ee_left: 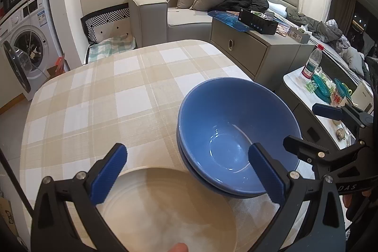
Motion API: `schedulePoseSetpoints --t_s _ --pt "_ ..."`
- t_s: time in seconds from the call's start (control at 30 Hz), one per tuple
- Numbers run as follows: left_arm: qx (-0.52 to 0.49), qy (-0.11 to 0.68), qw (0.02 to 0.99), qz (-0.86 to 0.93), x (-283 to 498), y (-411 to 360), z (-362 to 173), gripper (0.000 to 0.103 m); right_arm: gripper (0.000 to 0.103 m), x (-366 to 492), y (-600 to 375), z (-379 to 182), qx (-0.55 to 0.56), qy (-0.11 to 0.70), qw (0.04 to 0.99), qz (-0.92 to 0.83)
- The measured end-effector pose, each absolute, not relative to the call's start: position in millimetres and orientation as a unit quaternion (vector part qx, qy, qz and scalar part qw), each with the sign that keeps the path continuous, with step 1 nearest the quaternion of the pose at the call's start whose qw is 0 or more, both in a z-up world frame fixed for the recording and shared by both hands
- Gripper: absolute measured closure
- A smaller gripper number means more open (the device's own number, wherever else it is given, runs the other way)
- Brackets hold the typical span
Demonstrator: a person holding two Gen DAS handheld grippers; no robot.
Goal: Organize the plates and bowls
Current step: 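Position both open tools at the rim of the three-bowl stack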
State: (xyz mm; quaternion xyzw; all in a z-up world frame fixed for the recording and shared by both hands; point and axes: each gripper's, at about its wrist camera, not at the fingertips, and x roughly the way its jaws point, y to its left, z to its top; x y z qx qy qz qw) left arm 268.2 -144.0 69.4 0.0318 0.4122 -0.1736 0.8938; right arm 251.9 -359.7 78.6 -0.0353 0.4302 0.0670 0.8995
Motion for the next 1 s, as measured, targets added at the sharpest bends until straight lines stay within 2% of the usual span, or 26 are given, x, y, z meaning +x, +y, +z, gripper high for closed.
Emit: schedulePoseSetpoints --t_s 1.0 --pt "0.014 0.382 0.91 -0.159 240 -123 59 0.0 0.001 233 -374 73 0.002 0.386 0.917 0.101"
